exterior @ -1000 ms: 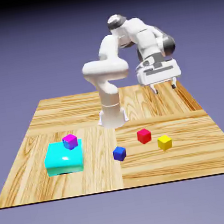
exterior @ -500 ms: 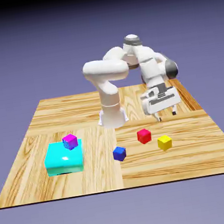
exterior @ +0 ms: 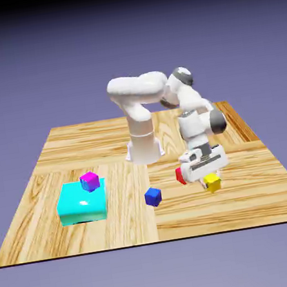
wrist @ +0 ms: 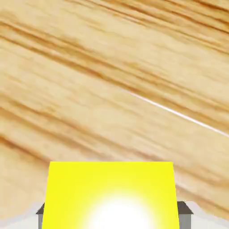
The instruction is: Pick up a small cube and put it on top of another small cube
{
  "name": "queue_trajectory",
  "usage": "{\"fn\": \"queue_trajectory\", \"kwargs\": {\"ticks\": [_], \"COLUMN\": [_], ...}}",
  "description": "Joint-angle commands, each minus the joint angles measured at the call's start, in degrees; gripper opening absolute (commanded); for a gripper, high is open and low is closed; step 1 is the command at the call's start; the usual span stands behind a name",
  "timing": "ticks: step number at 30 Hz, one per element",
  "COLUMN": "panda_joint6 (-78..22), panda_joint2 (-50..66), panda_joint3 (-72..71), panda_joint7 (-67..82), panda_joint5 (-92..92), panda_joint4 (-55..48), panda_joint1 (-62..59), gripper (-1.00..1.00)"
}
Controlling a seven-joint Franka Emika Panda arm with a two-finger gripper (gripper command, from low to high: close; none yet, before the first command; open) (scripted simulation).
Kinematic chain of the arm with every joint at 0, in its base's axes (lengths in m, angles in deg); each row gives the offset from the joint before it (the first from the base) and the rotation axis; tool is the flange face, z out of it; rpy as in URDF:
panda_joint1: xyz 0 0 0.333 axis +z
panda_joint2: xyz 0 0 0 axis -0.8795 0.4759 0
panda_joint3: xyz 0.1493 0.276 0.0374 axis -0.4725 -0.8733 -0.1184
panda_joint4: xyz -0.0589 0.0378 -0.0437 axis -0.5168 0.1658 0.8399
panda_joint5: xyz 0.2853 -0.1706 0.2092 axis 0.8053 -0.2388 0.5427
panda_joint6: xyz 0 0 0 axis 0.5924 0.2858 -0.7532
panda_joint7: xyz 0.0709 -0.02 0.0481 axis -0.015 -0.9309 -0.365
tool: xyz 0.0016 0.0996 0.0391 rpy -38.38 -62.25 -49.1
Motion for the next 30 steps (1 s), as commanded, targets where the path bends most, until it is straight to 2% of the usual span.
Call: {"fn": "queue_trajectory", "kwargs": {"ticks": [1, 2, 27, 30], "panda_joint6": [-0.4, -0.7, 42.0, 45.9], "panda_joint2": [1.0, 1.9, 50.9, 55.1], "panda_joint3": [2.1, 4.2, 54.5, 53.9], "panda_joint7": [0.0, 0.1, -16.5, -15.5], "panda_joint5": [-2.4, -4.6, -66.1, -65.9], "panda_joint4": [1.6, 3.1, 8.1, 7.6], "panda_joint1": [0.9, 1.9, -50.0, -50.6], "gripper": [-1.00, -1.00, -1.00, -1.00]}}
